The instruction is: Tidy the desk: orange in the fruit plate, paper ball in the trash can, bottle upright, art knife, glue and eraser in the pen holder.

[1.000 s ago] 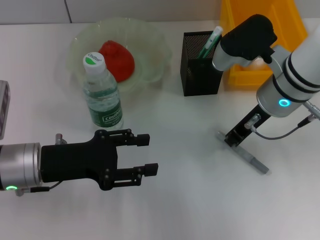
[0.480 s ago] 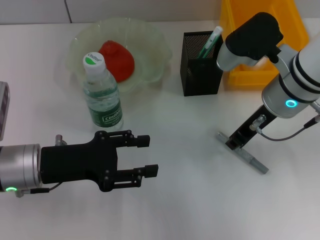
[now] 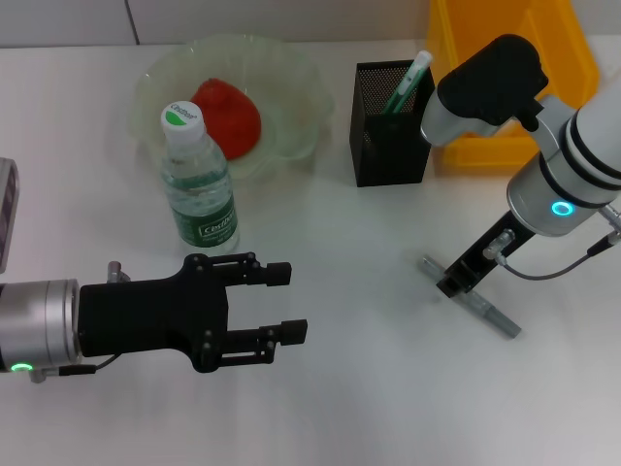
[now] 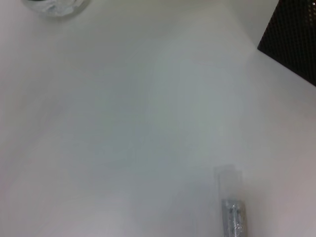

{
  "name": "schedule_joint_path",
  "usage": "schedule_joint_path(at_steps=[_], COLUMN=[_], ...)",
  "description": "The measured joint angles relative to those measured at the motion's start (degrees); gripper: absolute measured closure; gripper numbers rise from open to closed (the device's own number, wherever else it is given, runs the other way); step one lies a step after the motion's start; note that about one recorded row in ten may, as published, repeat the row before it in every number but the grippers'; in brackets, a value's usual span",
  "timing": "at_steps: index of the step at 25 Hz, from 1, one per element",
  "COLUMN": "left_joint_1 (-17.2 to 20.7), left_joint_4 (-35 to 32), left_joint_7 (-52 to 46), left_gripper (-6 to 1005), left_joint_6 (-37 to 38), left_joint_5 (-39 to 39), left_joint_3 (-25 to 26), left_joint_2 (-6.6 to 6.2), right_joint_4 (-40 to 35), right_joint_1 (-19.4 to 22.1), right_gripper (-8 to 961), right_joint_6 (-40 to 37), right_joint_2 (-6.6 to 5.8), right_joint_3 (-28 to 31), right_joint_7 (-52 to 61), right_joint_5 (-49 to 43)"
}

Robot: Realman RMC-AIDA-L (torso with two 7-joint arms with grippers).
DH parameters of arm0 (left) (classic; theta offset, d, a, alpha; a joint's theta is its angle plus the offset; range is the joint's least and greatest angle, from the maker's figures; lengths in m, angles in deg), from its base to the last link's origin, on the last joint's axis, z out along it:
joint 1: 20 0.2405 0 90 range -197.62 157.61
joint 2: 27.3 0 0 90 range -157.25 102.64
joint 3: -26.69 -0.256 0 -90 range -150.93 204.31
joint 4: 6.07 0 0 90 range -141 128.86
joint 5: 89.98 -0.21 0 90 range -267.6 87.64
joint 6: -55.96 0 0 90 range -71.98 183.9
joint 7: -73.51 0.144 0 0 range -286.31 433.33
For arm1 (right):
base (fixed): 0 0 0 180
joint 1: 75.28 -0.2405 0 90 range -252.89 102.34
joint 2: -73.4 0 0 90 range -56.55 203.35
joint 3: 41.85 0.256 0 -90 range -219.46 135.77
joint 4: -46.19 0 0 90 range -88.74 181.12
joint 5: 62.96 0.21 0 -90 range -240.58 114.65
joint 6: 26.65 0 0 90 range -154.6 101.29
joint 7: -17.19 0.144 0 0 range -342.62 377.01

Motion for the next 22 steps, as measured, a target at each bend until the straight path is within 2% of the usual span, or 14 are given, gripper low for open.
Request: schedule_joint_path(at_steps=[17, 22], left_joint_1=[-0.1, 0.0], left_joint_4=[0.1, 0.0], left_joint_7=[0.0, 0.1], left_gripper=[311, 311], left_joint_6=[-0.9, -0.9], left_joint_5=[0.0, 0.0], left_joint_3=[0.0, 0.0], left_joint_2=[0.00, 0.00], right_joint_4=[2.2, -2.1], right_joint_1=[-0.2, 1.4], right_gripper=[769, 803], right_joint_6=[1.9, 1.2], right_joint_2=[0.00, 0.01], right_joint_3=[-0.1, 0.0], right_joint_7=[-0.7, -1.0], right_joint_5=[0.3, 0.7])
